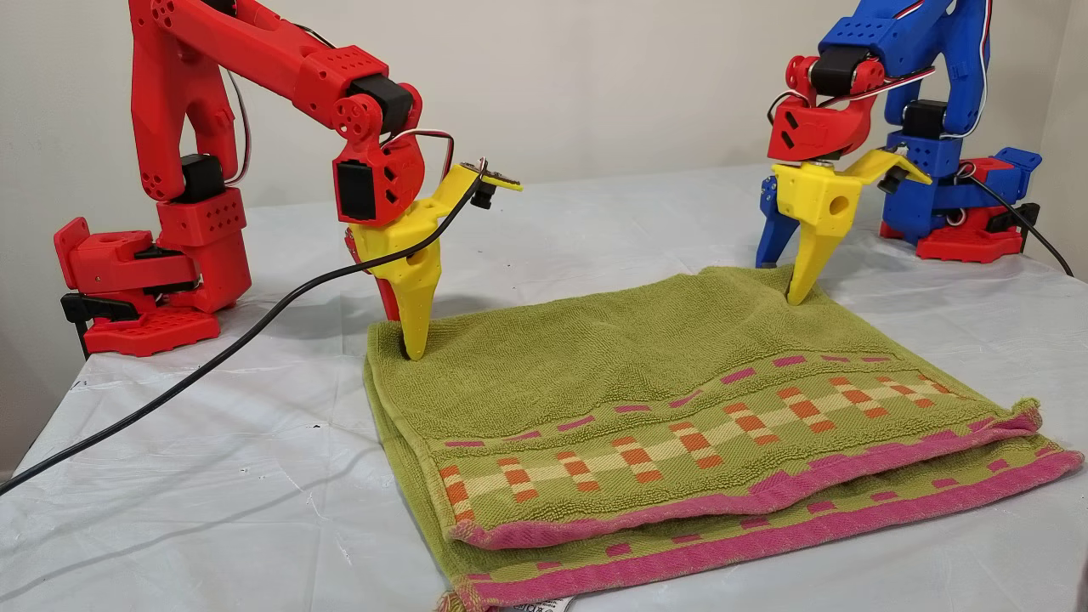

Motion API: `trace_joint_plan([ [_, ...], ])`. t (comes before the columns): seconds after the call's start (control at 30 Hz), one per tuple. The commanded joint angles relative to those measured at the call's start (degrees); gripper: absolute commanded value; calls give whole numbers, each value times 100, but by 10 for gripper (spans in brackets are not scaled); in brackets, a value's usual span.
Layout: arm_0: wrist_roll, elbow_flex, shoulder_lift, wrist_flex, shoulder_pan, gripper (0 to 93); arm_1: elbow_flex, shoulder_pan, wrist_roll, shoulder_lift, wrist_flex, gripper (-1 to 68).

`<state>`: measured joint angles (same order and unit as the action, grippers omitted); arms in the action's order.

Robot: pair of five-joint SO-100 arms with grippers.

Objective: Fold the towel.

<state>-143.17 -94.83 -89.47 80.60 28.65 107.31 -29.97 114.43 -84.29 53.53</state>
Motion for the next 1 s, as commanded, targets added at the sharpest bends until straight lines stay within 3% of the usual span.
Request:
trace_joint_plan([
  [0.0,-35,26,-413,18,79,1,62,-26,-26,9,-149,314],
  [0.13,-26,26,-422,0,79,1,167,-18,-79,-53,-237,275],
  [0.2,-18,18,-422,-9,70,1,220,-9,-123,-79,-308,101],
  [0.37,26,9,-422,18,44,1,-176,-9,-299,123,237,11],
  [0.53,387,62,-439,176,-132,1,-1811,44,-606,993,1890,3],
  [0.7,976,264,-598,1046,-492,1,-3428,281,-958,1925,3463,3],
  [0.97,1441,-431,-1863,1731,-914,1,-2250,1002,-1529,466,3401,3],
])
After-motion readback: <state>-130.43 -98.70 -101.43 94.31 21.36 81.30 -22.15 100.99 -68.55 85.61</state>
